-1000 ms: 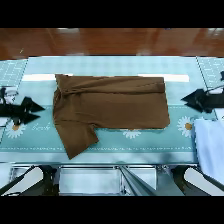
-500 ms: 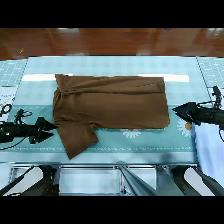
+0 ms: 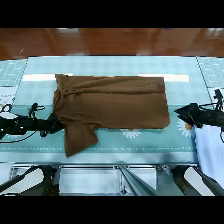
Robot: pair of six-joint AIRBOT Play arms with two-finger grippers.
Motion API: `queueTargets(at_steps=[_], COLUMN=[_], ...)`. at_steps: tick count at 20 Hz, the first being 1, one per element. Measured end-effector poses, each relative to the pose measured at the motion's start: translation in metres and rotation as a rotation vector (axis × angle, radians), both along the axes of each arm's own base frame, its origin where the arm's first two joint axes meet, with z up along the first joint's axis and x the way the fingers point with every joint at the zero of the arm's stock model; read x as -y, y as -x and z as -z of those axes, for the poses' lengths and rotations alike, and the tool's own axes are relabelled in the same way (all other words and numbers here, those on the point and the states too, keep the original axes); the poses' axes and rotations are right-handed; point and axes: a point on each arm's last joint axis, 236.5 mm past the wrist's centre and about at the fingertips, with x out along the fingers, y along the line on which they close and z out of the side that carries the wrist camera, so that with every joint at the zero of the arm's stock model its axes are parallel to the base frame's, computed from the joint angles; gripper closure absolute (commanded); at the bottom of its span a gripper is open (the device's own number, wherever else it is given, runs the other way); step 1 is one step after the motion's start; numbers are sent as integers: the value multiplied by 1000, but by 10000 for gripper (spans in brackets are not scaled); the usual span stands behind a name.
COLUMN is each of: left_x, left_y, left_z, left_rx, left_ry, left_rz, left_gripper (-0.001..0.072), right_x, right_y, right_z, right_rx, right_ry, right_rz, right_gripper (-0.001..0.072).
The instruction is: Fold the shirts.
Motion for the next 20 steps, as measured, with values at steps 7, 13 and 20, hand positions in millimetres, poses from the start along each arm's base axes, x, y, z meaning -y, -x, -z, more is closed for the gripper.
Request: queueTargets(at_steps=[7, 13, 20], left_x=[6, 6, 2], left_y=[-5, -6, -1], left_z=[-8, -9, -9], left_rx=[29, 38, 52], left_ry=[18, 20, -8], left_rz=[48, 55, 102], left_gripper=[692, 692, 692], right_x=[1, -26, -56], right_y=[44, 19, -7], right_z=[45, 69, 68], right_rx=[-217, -231, -177], right_ry=[5, -76, -98], right_rz=[24, 1, -96], right_gripper=[305, 323, 691])
